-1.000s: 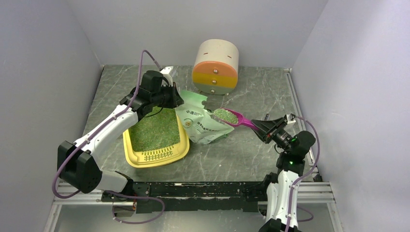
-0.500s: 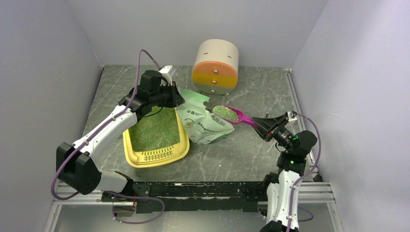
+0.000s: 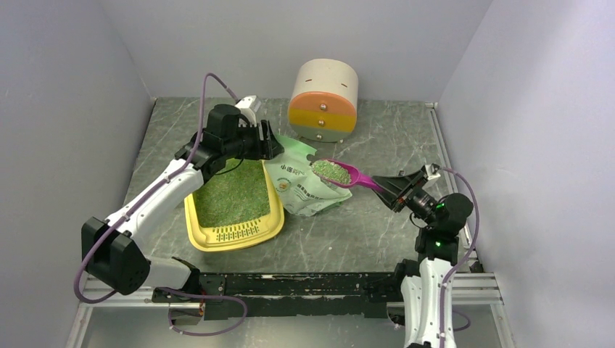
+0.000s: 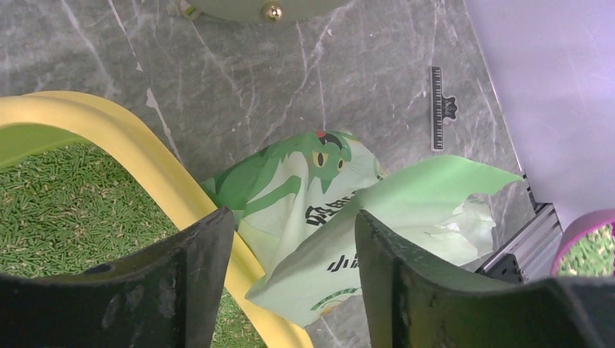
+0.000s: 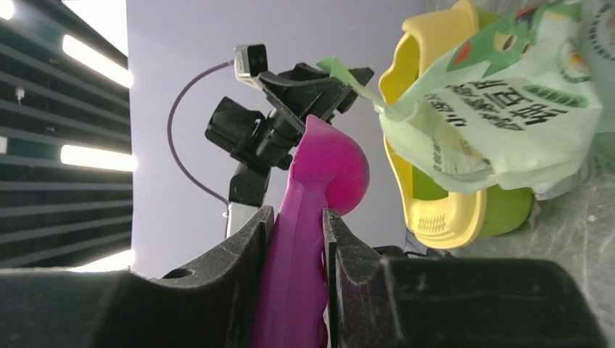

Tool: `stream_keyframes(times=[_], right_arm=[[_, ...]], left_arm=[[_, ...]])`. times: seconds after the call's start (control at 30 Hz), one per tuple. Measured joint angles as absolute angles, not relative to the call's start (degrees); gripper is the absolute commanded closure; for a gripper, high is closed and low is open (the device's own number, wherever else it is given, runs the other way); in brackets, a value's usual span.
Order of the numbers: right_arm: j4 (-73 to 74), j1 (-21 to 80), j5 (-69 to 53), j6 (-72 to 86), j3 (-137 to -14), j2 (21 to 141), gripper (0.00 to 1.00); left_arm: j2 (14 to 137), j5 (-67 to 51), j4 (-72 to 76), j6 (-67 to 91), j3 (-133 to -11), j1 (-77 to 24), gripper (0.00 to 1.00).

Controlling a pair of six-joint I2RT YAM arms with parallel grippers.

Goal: Fill the litter box with clean litter
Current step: Pour the cat litter into the litter box.

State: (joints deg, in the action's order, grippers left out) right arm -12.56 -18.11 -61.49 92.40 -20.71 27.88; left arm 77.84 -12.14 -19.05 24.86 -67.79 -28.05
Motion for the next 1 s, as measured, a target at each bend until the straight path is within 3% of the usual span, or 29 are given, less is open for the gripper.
stream_keyframes(times=[0.07,0.1,0.13,0.6,1.0], right_arm=[[-12.34,-15.44,-60.14,92.64,-21.67,28.34,1.00],[-11.62,-13.80,-59.24,92.40,-22.65,28.80,1.00],[-11.07,-12.01,-58.22,92.12,-23.81,29.43,1.00],[-11.03,9.43,-44.03,89.49,-26.41,37.69,1.00],[-22.13,36.53,-28.27,87.59,-26.70,52.93,1.00]], left_arm=[[77.21,-11.64,-19.05,24.93,-67.79,-28.05,0.17],[76.71,-11.07,-19.05,25.17,-67.79,-28.05,0.05],[76.14,-10.28,-19.07,25.41,-67.79,-28.05,0.02],[71.79,4.29,-26.09,26.59,-73.67,-21.19,0.01],[66.26,10.20,-32.12,28.23,-73.32,-17.19,0.02]])
